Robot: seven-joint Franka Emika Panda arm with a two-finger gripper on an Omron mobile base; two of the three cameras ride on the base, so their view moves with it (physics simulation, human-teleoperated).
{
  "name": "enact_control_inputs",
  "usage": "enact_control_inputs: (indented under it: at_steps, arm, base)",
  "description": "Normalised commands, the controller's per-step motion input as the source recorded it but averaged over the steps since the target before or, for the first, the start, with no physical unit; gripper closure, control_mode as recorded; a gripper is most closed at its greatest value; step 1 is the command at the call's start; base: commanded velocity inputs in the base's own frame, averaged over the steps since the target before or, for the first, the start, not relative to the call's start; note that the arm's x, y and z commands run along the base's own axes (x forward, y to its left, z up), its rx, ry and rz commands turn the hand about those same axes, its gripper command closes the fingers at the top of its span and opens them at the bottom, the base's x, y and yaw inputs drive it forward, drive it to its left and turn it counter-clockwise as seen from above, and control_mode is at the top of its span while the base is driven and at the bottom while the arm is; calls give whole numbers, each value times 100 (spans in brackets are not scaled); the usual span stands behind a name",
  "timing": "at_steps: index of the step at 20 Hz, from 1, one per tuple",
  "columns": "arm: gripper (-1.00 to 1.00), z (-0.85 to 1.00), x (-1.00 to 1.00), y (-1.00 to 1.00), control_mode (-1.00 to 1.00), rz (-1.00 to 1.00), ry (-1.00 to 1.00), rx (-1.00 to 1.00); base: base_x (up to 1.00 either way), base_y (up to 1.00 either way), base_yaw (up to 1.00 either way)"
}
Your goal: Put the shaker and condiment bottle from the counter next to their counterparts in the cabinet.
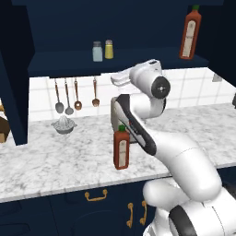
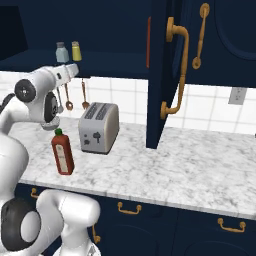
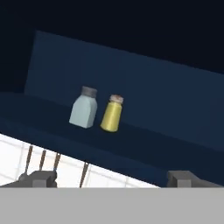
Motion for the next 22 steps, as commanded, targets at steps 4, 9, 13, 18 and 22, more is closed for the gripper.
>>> enact_control_inputs:
  at_steps: [4,9,13,18,22]
  arm:
    - [-100,-43,-74,10,-100,-58,-1,-1]
    - [-100,-12,-66,29,-100,-57,-12,0]
    - [-100,-4,-29,29,-100,-30,-8,0]
    - [-100,-11,0,1,-100,-1,0,8]
    - [-100,-59,0,20,-100,-17,0,65]
  base:
    - [0,0,0]
    - [0,0,0]
    - [0,0,0]
    - [0,0,0]
    - [0,0,0]
